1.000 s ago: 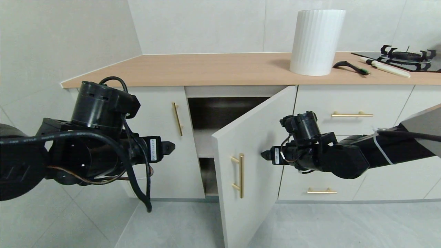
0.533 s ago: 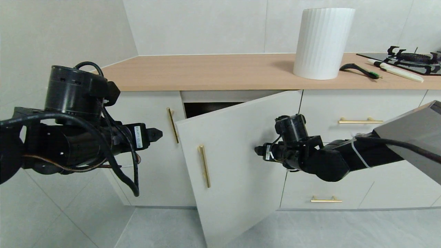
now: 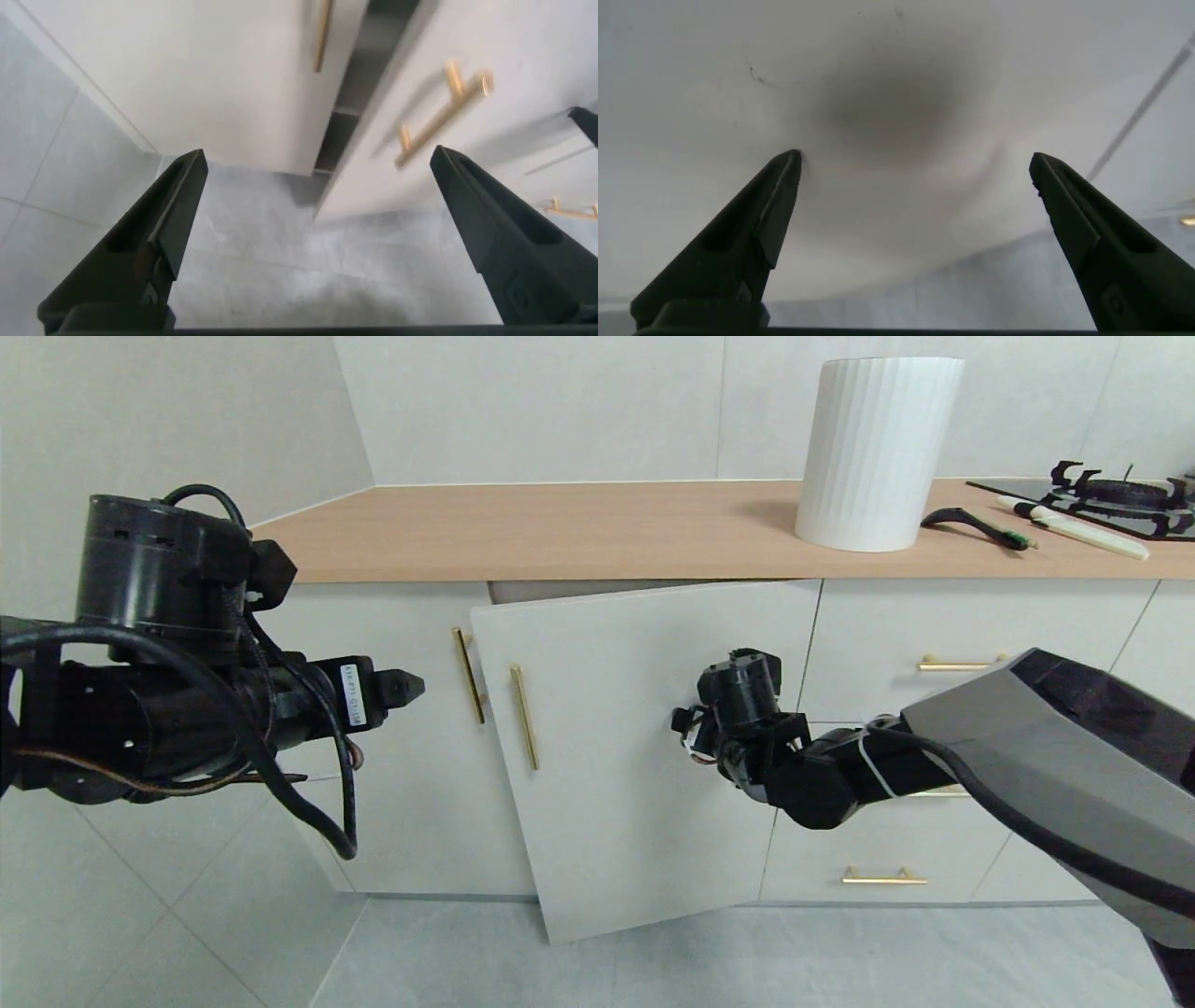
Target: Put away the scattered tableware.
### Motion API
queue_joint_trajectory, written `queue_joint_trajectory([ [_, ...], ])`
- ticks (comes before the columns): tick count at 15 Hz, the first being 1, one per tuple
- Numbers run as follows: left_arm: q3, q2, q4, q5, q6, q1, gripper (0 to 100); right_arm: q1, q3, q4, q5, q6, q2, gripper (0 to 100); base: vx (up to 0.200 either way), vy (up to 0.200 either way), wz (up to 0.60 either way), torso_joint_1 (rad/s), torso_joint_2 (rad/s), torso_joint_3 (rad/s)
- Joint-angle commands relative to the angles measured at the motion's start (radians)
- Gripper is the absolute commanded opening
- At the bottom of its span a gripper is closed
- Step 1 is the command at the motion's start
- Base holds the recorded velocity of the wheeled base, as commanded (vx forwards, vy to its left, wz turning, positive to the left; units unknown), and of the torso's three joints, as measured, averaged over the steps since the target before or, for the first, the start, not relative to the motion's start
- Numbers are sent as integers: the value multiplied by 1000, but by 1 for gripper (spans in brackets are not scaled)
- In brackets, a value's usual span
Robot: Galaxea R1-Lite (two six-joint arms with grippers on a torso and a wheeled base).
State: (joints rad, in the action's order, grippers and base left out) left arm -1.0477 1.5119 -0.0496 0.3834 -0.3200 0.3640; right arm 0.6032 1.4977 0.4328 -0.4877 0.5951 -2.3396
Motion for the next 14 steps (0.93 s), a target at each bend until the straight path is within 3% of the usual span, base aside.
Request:
queue_joint_trajectory([
  [1, 0, 1, 0, 0, -1, 1, 100, -3, 33, 0, -8, 15, -26, 100, 0, 0, 0, 0, 0, 0],
  [5, 1, 2, 0, 0, -1, 1, 100, -36, 136, 0, -104, 26, -80, 100, 0, 0, 0, 0, 0, 0],
  [14, 1, 5, 2, 0, -2, 1, 100, -60, 151, -2, -124, 32, -69, 100, 0, 0, 0, 0, 0, 0],
])
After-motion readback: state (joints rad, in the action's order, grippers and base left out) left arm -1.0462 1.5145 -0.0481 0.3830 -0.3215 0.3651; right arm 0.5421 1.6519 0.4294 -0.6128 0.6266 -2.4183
